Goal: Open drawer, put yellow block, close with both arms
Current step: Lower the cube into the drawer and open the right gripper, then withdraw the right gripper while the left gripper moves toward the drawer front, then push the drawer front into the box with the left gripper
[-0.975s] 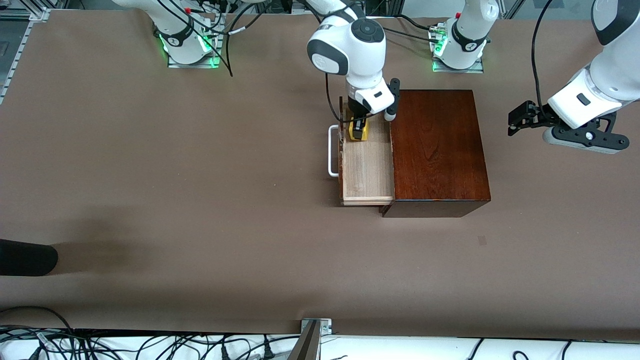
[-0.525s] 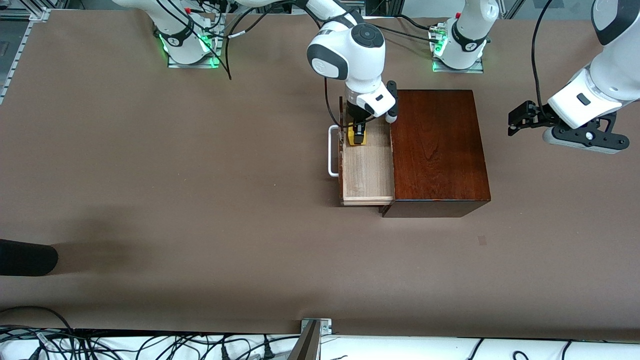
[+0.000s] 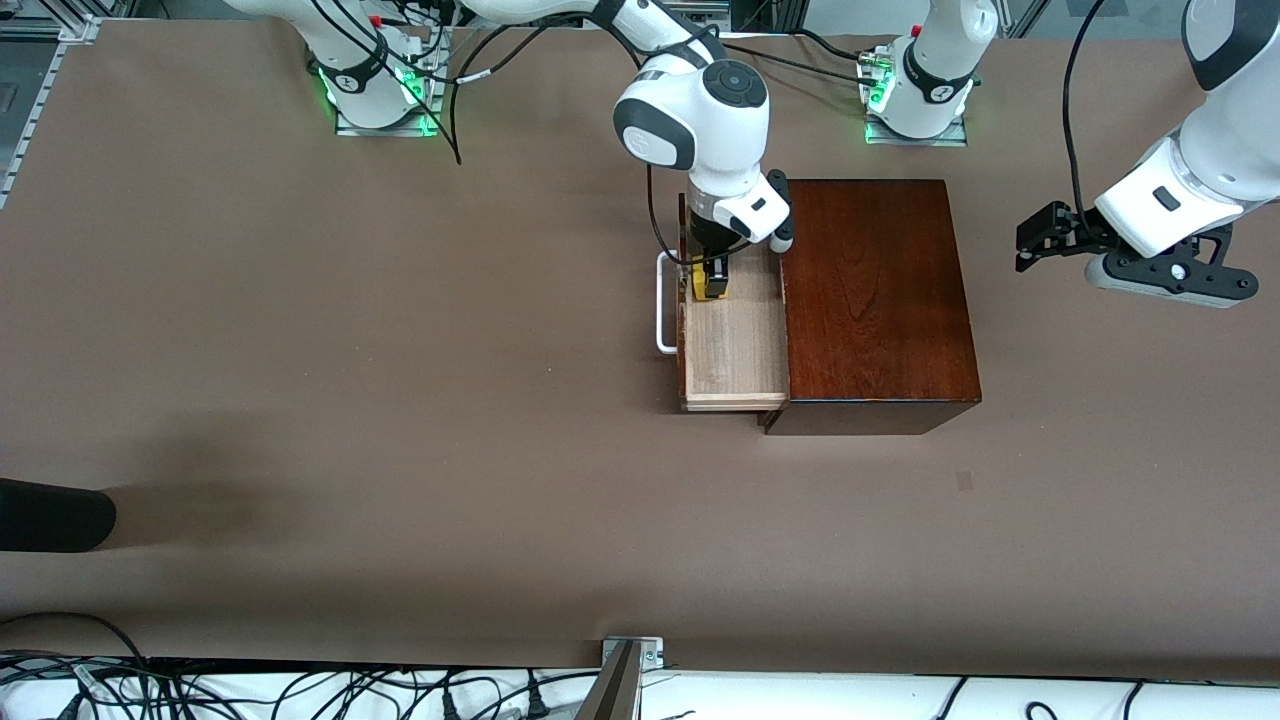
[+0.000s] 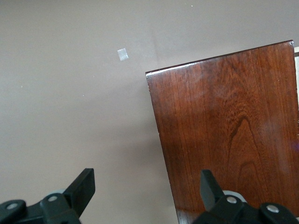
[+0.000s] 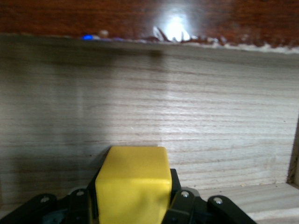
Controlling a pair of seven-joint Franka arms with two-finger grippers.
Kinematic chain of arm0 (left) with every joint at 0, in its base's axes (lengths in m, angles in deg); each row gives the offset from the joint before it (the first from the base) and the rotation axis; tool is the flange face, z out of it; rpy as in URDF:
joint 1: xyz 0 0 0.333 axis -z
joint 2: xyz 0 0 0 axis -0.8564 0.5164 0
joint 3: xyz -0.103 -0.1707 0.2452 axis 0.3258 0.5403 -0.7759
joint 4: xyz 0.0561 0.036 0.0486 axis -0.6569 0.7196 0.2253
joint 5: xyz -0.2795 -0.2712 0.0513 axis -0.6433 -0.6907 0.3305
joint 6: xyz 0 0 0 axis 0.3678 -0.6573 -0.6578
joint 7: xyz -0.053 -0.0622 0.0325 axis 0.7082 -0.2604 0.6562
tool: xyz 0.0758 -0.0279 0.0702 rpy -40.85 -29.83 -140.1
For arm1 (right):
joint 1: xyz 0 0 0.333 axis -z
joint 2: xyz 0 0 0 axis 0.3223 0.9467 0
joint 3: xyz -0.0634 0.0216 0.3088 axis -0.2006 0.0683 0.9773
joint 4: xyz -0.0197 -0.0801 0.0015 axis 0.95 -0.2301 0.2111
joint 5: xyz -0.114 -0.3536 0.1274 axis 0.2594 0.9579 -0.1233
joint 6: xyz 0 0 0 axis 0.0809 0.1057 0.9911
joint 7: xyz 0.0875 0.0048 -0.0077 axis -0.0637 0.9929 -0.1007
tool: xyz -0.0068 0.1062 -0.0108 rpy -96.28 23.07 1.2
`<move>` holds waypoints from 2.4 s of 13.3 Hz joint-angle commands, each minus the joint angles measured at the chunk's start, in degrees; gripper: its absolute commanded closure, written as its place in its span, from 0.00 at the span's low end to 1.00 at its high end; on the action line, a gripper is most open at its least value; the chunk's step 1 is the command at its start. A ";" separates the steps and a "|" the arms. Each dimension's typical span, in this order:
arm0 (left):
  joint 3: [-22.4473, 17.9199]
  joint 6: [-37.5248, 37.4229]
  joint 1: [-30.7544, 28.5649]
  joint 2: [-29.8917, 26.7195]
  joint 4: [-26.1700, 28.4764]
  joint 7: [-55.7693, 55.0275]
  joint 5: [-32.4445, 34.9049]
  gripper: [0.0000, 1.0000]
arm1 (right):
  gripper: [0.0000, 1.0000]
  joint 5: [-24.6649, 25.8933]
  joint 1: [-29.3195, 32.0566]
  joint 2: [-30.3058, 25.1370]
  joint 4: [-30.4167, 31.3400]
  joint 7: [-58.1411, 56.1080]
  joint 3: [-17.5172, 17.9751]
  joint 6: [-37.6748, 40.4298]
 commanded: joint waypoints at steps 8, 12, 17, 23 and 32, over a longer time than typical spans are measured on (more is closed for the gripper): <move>0.46 -1.79 -0.02 0.94 -2.17 0.82 0.24 0.00 | 0.00 -0.54 6.31 -7.01 -12.78 3.60 0.15 17.23; 2.92 -9.68 0.25 0.85 -4.10 5.63 0.33 0.00 | 0.00 -6.59 22.47 -16.51 -12.60 3.07 0.24 20.05; 9.59 -13.39 0.25 0.85 -4.89 15.02 -4.92 0.00 | 0.00 -19.41 31.99 -25.55 -5.08 8.42 -6.95 26.12; 27.16 -14.89 4.89 13.46 -13.57 16.29 -8.02 0.00 | 0.00 -18.83 38.22 -48.05 22.60 16.42 -10.32 26.22; 28.77 4.94 20.27 33.62 -22.30 22.24 0.56 0.00 | 0.00 -11.00 43.69 -48.96 25.90 16.95 -8.29 22.70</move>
